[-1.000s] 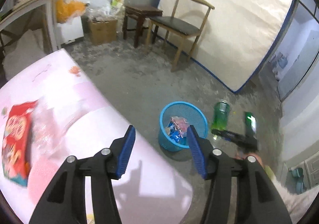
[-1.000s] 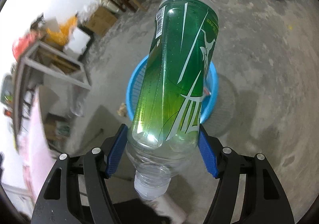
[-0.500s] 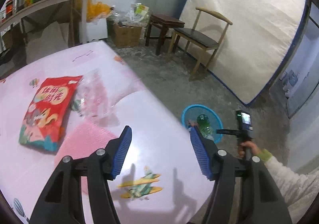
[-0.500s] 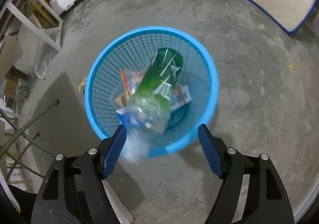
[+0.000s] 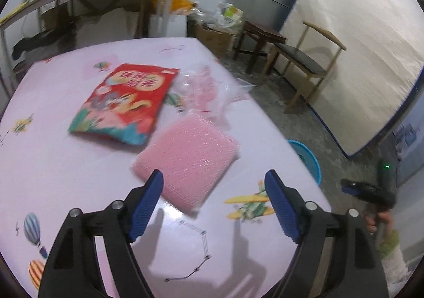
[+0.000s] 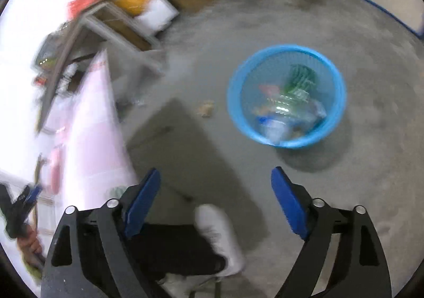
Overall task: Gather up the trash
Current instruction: 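Move the right tool back to the table toward the pink sponge, then close the left gripper on the pink mesh sponge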
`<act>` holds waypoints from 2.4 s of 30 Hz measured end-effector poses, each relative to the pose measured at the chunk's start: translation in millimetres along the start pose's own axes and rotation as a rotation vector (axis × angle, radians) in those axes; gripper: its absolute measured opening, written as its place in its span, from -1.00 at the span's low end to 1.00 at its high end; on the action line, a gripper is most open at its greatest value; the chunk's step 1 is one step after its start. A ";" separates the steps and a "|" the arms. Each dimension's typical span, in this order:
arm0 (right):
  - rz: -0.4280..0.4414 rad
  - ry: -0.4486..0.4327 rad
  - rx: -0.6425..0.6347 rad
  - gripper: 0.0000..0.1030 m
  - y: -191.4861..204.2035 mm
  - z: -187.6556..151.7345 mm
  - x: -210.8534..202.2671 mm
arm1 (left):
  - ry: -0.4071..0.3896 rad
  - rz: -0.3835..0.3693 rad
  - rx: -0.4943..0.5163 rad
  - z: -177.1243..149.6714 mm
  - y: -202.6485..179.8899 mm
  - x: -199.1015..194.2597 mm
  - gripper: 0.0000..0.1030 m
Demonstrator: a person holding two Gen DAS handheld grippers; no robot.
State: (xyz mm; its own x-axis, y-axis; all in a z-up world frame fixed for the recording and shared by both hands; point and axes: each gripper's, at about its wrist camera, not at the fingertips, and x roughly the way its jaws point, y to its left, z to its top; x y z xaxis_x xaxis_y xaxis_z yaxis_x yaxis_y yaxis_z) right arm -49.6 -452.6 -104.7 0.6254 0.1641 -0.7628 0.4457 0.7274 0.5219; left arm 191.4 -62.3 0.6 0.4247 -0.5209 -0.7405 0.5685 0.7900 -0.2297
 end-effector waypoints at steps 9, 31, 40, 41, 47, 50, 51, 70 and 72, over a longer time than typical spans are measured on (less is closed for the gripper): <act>0.267 -0.008 -0.251 0.62 155.8 14.7 -7.8 | -0.033 0.016 -0.076 -22.6 29.7 -17.0 0.56; 0.382 0.280 -0.099 -0.36 258.1 32.6 114.5 | 0.092 -0.139 0.035 17.7 51.1 57.3 0.57; 0.403 0.305 -0.124 -0.51 255.7 28.7 110.2 | 0.119 -0.208 -0.010 1.1 48.6 44.4 0.57; 0.404 0.312 -0.131 -0.51 255.4 27.0 109.2 | 0.122 -0.215 -0.011 -2.7 47.5 41.2 0.57; 0.409 0.354 -0.163 -0.51 253.0 14.0 105.1 | 0.133 -0.246 -0.019 -28.5 37.1 20.3 0.57; 0.419 0.375 -0.174 -0.51 252.5 7.0 103.1 | 0.134 -0.252 -0.037 -42.0 33.4 9.3 0.57; 0.421 0.380 -0.178 -0.51 252.9 5.2 101.9 | 0.136 -0.258 -0.044 -46.6 32.4 5.6 0.57; 0.424 0.378 -0.293 -0.11 288.9 -13.5 92.6 | 0.038 -0.086 -0.068 -76.8 42.3 -55.6 0.69; 0.404 0.345 -0.302 0.09 287.8 -10.6 85.7 | 0.022 -0.064 -0.053 -70.4 42.6 -53.7 0.73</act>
State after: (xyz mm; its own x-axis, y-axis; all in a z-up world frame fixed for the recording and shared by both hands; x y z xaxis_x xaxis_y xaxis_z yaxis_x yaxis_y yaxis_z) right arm 125.4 -222.1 -23.9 0.4411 0.6365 -0.6327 -0.0164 0.7106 0.7034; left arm 143.2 22.2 -13.9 0.3727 -0.5644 -0.7366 0.5556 0.7715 -0.3100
